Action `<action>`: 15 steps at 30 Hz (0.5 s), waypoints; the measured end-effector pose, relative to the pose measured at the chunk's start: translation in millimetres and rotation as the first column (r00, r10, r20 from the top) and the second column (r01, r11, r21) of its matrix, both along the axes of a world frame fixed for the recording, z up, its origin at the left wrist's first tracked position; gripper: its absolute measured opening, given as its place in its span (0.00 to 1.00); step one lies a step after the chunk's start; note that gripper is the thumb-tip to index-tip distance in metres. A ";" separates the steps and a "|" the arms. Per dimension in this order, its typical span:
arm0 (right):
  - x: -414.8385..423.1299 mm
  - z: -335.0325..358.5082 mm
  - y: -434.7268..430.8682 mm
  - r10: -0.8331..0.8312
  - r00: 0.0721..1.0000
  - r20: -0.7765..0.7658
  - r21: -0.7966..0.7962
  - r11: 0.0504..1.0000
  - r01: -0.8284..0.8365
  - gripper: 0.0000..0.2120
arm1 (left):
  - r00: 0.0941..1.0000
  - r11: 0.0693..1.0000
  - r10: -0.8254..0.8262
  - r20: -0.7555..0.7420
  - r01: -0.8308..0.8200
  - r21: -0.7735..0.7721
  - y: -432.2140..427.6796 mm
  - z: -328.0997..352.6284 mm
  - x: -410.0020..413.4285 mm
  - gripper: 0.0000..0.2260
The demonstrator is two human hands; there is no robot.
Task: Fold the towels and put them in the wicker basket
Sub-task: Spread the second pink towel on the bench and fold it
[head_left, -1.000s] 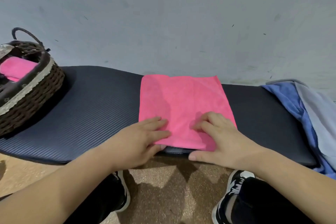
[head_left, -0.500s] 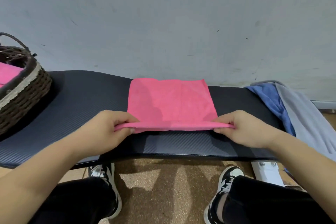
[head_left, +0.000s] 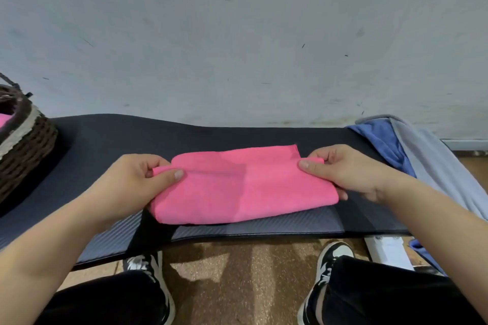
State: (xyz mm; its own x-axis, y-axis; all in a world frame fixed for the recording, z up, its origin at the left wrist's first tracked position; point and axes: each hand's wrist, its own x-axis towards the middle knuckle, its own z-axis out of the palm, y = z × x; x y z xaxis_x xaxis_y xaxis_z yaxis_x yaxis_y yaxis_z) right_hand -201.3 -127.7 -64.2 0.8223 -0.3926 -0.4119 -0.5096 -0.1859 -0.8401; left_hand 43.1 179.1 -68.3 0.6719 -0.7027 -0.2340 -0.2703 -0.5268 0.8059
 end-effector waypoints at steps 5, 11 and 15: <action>32.6 -14.1 -7.6 -0.142 0.989 0.051 -0.092 0.985 0.146 0.14 | 0.993 0.994 0.105 0.049 -0.105 0.008 -21.8 -6.1 21.6 0.07; 59.5 -43.0 -16.3 -0.224 0.974 -0.001 -0.284 0.934 0.215 0.14 | 0.968 0.977 -0.001 0.250 -0.052 0.205 -41.5 -29.3 39.7 0.06; 66.6 -45.7 -21.1 -0.278 0.959 -0.047 -0.235 0.937 0.260 0.09 | 0.960 0.961 -0.033 0.277 -0.045 0.271 -48.6 -30.5 41.4 0.05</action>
